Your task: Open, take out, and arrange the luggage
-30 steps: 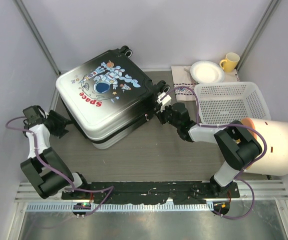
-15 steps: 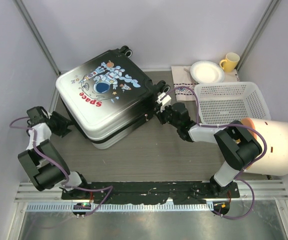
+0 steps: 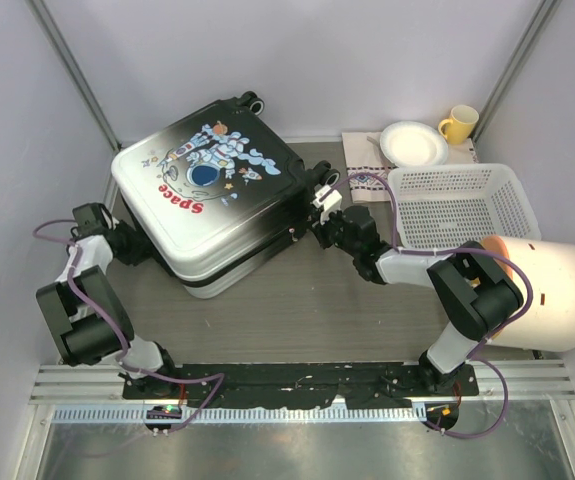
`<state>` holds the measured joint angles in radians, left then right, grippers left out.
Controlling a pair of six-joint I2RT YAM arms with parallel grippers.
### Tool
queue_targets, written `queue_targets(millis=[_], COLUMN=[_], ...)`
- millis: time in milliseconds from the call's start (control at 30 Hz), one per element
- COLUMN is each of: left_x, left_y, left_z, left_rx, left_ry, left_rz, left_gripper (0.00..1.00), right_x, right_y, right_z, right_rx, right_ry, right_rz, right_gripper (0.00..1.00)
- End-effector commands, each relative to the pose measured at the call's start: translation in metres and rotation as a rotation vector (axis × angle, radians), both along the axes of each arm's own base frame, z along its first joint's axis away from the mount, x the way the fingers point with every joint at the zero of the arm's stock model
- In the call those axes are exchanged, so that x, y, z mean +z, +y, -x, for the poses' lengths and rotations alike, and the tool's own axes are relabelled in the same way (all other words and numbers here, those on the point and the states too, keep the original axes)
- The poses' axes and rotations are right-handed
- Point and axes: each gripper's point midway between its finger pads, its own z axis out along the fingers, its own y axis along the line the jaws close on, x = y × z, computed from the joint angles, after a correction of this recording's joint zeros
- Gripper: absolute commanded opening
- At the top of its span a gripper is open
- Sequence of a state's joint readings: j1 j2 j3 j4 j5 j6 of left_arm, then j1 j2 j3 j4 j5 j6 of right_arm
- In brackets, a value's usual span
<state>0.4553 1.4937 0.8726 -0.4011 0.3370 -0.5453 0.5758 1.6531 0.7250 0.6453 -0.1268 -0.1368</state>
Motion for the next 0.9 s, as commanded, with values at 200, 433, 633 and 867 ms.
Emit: queue_targets(millis=[200, 433, 633, 867], left_x=[-0.014, 0.005, 0.009, -0.005], left_y=[0.041, 0.073, 0.095, 0.103], left_z=[-0.007, -0.05, -0.086, -0.116], left_rx=[0.002, -0.006, -0.014, -0.076], left_ry=[0.168, 0.114, 0.095, 0.096], left_rz=[-0.12, -0.208, -0.238, -0.252], left_gripper=[0.0, 0.0, 0.0, 0.0], right_x=[0.014, 0.019, 0.034, 0.05], right_y=[-0.055, -0.084, -0.101, -0.077], right_z=[-0.036, -0.084, -0.125, -0.145], right_rx=[-0.08, -0.031, -0.017, 0.083], right_ry=[-0.092, -0.267, -0.429, -0.634], right_rz=[0.053, 0.14, 0.148, 0.058], right_gripper=[0.01, 0.01, 0.01, 0.01])
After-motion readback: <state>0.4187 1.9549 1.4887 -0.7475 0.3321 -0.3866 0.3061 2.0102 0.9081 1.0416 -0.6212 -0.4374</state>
